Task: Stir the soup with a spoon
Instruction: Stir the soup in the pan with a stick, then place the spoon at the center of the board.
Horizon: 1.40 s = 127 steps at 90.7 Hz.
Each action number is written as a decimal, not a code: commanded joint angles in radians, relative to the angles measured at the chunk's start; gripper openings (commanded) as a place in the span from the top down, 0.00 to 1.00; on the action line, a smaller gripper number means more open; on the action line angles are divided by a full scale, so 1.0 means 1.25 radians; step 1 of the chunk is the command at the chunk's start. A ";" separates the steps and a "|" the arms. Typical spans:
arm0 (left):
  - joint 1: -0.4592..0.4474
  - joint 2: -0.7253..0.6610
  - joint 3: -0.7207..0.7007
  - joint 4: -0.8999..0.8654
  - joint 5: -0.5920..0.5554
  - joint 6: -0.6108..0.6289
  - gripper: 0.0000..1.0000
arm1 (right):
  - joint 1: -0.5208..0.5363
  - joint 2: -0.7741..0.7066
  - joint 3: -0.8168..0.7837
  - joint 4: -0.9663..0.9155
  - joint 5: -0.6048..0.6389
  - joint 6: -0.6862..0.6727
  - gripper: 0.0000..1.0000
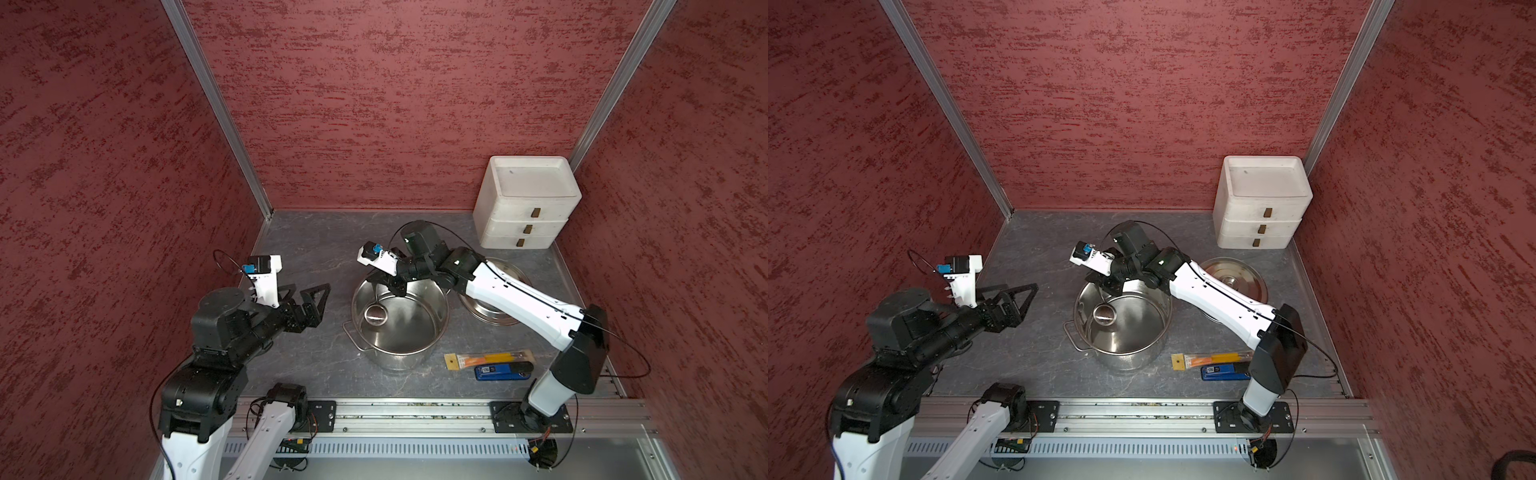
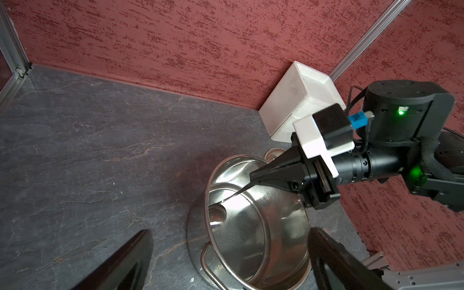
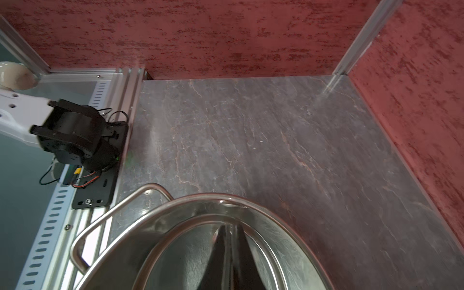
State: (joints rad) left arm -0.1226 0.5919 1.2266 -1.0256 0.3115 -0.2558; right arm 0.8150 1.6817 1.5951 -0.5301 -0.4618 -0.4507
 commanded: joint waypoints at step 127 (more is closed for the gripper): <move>-0.475 0.416 0.075 0.442 0.037 0.559 0.24 | -0.102 -0.458 0.002 -0.191 -0.249 -0.300 1.00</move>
State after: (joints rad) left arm -0.6868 1.1042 1.2823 -0.5636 0.4488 0.3618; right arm 0.6834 1.1362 1.6066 -0.7486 -0.7361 -0.8051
